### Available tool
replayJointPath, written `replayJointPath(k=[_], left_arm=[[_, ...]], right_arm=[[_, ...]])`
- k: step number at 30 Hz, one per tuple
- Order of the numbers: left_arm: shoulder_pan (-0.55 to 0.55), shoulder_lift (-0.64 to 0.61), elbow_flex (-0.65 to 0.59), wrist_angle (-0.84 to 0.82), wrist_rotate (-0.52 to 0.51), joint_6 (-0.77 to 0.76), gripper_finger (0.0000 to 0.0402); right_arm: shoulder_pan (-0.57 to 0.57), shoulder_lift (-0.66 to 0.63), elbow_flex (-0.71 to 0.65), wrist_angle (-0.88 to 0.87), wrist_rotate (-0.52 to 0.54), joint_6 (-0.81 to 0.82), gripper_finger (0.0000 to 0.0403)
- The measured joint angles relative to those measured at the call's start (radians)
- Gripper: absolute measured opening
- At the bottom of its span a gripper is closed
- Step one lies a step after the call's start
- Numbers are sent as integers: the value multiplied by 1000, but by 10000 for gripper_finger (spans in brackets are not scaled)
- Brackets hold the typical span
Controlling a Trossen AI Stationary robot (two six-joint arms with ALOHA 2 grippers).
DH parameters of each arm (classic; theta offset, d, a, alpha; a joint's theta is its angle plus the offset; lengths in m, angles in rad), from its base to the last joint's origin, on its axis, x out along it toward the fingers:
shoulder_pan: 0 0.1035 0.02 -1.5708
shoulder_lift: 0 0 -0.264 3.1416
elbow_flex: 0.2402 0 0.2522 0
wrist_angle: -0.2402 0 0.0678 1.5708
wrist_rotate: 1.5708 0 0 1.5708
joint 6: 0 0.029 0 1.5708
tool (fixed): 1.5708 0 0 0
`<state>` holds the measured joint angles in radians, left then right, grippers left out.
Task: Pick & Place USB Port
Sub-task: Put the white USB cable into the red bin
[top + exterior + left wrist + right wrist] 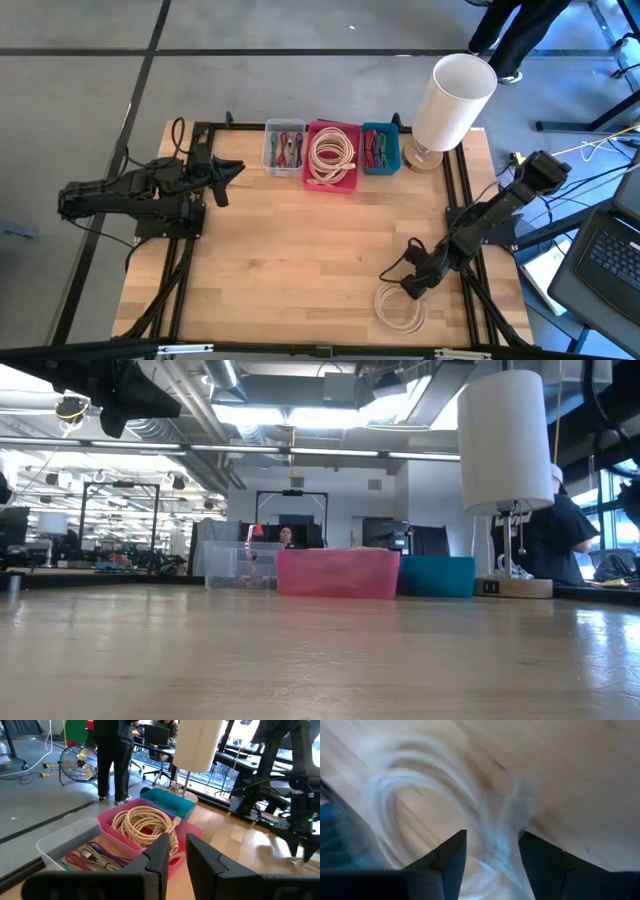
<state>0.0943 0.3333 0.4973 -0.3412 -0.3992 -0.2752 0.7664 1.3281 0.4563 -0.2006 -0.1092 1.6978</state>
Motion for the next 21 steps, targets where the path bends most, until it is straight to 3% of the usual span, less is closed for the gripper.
replayJointPath(k=[12, 15, 19, 21], left_arm=[[0, 0, 0, 0, 0, 0, 61], [0, 0, 0, 0, 0, 0, 61], [0, 0, 0, 0, 0, 0, 61], [0, 0, 0, 0, 0, 0, 61]], right_arm=[[4, 62, 7, 24, 49, 0, 176], [4, 62, 4, 18, 49, 1, 134], [5, 56, 1, 25, 72, 0, 36], [4, 48, -1, 24, 101, 4, 36]])
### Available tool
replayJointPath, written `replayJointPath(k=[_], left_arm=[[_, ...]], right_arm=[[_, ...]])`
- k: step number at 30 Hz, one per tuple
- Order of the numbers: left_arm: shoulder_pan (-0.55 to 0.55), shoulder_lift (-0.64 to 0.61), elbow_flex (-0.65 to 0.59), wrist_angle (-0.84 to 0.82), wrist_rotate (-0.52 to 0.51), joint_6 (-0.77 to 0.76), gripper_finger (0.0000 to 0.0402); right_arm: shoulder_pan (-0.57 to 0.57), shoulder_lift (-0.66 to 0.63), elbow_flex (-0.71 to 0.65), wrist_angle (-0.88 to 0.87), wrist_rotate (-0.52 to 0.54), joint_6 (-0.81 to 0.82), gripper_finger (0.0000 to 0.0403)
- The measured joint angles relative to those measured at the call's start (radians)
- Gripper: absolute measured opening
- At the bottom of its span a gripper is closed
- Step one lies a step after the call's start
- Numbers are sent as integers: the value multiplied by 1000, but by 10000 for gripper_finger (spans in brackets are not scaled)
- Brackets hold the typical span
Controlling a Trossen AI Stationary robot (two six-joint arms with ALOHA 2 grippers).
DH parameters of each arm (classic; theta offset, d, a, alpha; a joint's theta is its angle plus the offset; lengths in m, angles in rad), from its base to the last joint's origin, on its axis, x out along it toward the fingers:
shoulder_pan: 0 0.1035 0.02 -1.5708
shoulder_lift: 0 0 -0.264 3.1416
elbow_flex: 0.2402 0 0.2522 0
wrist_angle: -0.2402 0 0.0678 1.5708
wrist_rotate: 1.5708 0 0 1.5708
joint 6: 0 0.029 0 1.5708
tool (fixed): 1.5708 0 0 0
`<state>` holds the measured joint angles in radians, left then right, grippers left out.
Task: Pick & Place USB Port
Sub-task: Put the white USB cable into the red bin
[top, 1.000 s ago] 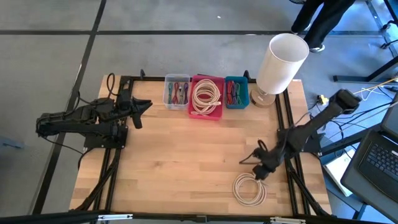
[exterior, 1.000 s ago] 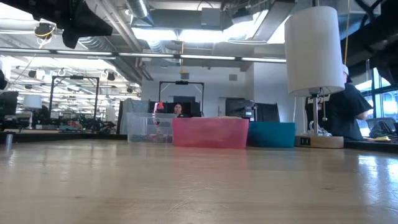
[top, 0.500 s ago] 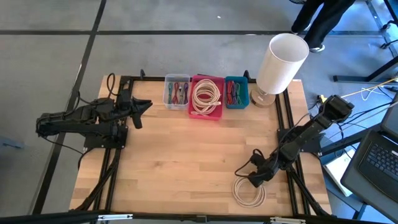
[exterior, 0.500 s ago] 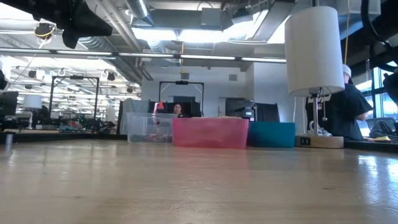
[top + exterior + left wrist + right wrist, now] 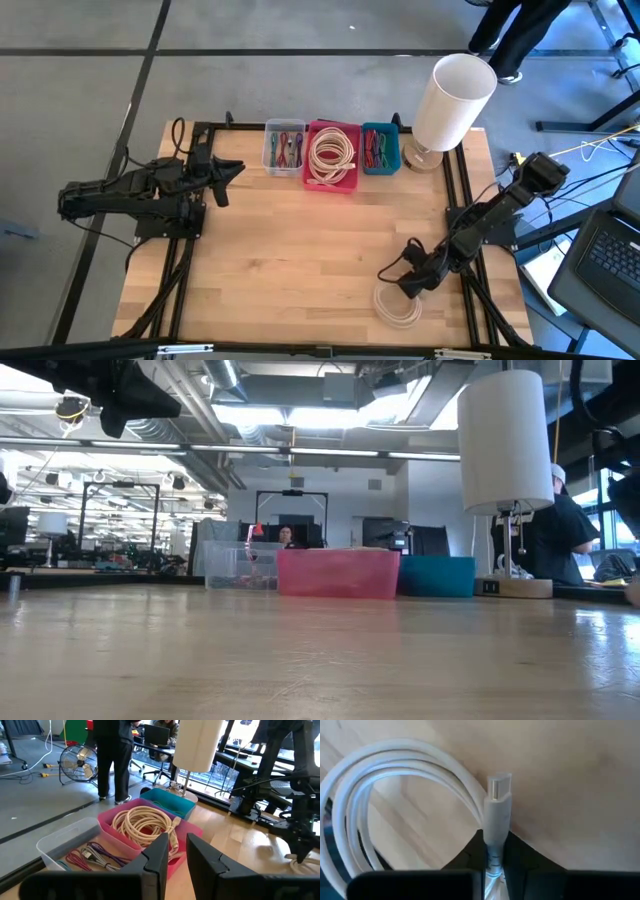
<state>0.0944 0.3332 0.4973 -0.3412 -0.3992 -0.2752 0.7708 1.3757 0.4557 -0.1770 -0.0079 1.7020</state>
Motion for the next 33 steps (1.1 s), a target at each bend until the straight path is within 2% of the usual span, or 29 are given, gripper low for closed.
replayJointPath(k=[5, 9, 14, 16, 19, 22, 25, 29, 33], left_arm=[[0, 0, 0, 0, 0, 0, 61], [0, 0, 0, 0, 0, 0, 61], [0, 0, 0, 0, 0, 0, 61], [0, 0, 0, 0, 0, 0, 61], [0, 0, 0, 0, 0, 0, 61], [0, 0, 0, 0, 0, 0, 61], [0, 0, 0, 0, 0, 0, 61], [0, 0, 0, 0, 0, 0, 61], [0, 0, 0, 0, 0, 0, 61]], right_arm=[[-26, -41, 51, -49, 104, -24, 36], [-103, -111, 165, -125, 238, -184, 36], [-286, -191, 351, -223, 438, -588, 36], [-380, -201, 434, -228, 480, -796, 36], [-540, -202, 589, -206, 488, -1129, 36], [-709, -172, 753, -206, 434, -1409, 36], [-888, -98, 904, -235, 302, -1567, 36], [-1108, 81, 1095, -402, 36, -1607, 36], [-1223, 299, 1247, -574, -192, -1635, 36]])
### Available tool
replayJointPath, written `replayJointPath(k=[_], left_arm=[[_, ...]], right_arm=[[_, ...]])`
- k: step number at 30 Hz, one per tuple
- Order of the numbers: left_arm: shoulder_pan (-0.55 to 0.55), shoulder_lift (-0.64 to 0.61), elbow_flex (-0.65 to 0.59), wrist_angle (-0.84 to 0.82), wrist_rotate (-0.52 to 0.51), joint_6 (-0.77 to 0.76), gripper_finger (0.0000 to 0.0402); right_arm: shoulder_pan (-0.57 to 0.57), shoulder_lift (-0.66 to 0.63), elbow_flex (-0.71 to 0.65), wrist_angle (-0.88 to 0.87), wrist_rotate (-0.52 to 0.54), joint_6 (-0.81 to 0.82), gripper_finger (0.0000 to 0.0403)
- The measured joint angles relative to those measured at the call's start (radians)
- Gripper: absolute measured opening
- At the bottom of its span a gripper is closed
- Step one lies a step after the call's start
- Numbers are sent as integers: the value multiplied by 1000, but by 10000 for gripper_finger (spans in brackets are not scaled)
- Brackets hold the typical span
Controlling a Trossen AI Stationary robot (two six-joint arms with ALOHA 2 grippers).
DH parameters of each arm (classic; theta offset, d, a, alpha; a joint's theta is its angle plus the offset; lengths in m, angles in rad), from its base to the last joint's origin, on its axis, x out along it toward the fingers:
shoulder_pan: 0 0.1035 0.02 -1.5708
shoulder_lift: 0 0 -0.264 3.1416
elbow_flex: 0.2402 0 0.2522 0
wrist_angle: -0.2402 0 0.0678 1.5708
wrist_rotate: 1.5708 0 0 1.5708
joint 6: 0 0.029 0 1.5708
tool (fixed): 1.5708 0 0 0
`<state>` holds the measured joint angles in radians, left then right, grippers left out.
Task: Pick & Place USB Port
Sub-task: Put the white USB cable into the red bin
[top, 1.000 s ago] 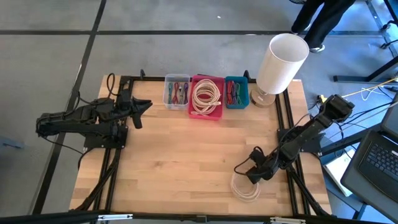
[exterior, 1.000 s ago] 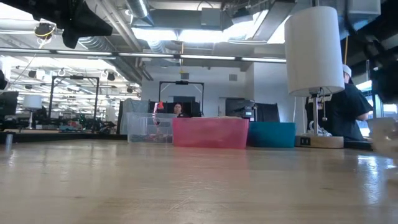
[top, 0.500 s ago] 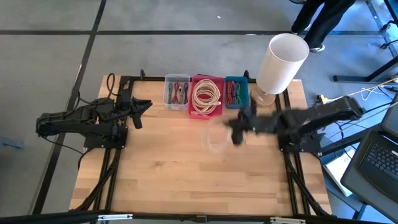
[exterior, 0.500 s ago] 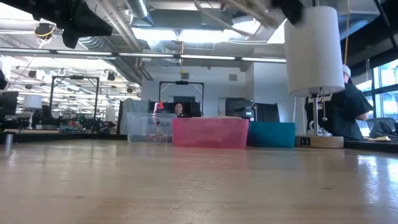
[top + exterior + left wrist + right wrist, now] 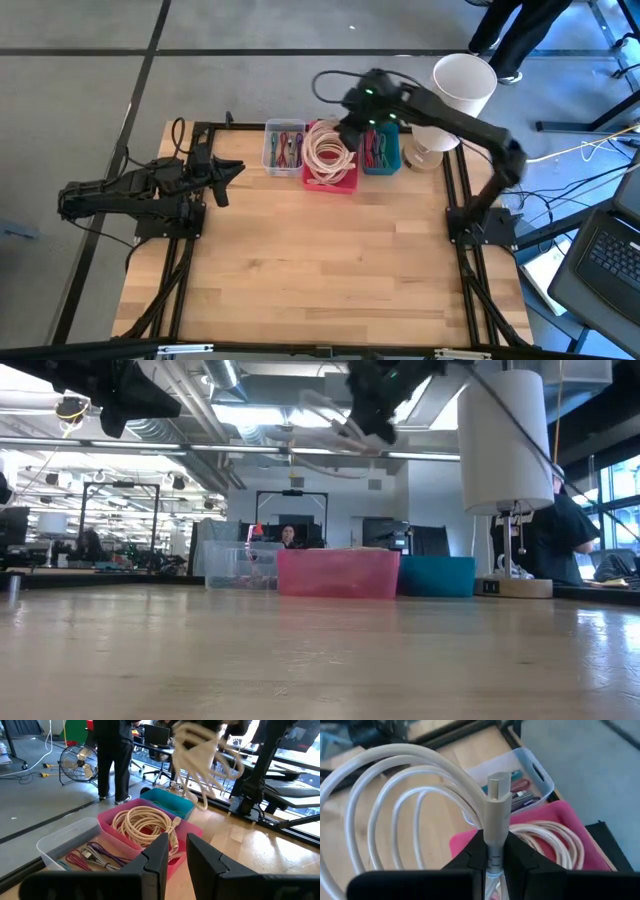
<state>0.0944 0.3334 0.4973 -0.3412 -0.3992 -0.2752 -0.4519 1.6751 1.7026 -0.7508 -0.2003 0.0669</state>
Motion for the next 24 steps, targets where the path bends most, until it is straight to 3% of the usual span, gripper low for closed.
replayJointPath(k=[10, 24], left_arm=[[0, 0, 0, 0, 0, 0, 61], [0, 0, 0, 0, 0, 0, 61]], right_arm=[[-85, 354, 304, -191, -29, -104, 36], [-203, 516, 326, -241, -75, -127, 36]])
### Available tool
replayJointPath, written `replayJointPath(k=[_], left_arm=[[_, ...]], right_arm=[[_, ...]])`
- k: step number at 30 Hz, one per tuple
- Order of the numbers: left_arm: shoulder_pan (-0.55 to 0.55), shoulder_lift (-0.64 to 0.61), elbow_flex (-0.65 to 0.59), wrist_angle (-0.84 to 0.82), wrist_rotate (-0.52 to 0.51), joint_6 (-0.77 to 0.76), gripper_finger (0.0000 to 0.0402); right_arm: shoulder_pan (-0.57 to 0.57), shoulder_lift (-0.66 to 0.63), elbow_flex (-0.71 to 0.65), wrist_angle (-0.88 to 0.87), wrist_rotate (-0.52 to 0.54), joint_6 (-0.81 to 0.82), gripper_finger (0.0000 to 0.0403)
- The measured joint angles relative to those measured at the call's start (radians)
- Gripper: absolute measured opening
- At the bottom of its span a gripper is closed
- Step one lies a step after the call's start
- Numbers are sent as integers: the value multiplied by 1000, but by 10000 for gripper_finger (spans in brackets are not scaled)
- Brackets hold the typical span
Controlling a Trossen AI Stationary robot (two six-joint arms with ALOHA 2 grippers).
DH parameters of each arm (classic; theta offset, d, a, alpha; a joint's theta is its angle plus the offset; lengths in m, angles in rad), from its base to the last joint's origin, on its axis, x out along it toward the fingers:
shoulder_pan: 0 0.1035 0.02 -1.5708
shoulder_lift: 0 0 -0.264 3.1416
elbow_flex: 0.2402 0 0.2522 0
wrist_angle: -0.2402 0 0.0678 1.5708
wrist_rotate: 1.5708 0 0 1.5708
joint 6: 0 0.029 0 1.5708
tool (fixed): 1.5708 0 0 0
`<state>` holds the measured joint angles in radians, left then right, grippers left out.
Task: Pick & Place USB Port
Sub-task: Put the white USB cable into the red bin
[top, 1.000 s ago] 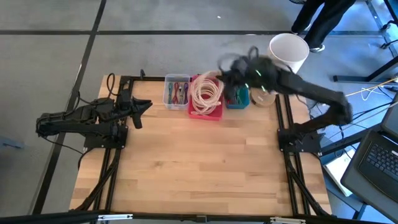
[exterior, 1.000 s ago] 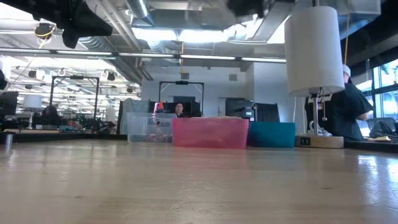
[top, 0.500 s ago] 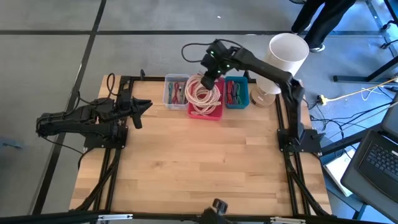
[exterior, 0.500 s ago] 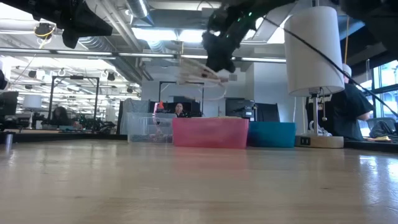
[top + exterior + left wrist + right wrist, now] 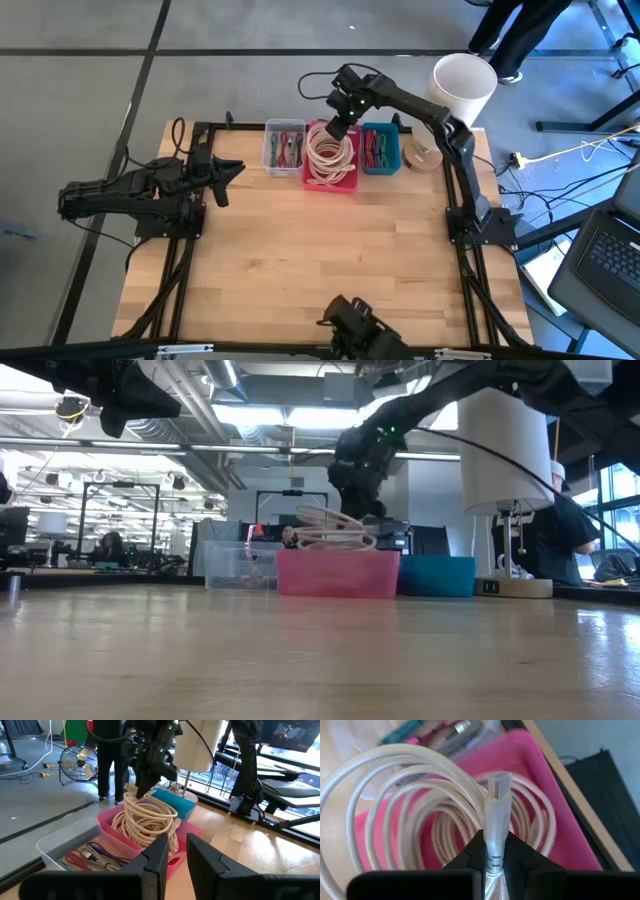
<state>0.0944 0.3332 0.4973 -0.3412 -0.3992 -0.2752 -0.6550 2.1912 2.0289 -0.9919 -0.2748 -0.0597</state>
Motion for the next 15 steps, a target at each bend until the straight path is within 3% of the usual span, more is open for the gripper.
replayJointPath(k=[12, 15], left_arm=[[0, 0, 0, 0, 0, 0, 61], [0, 0, 0, 0, 0, 0, 61]], right_arm=[[-27, 125, 0, -7, -7, -1, 36], [-25, 124, 0, 8, 35, 0, 36]])
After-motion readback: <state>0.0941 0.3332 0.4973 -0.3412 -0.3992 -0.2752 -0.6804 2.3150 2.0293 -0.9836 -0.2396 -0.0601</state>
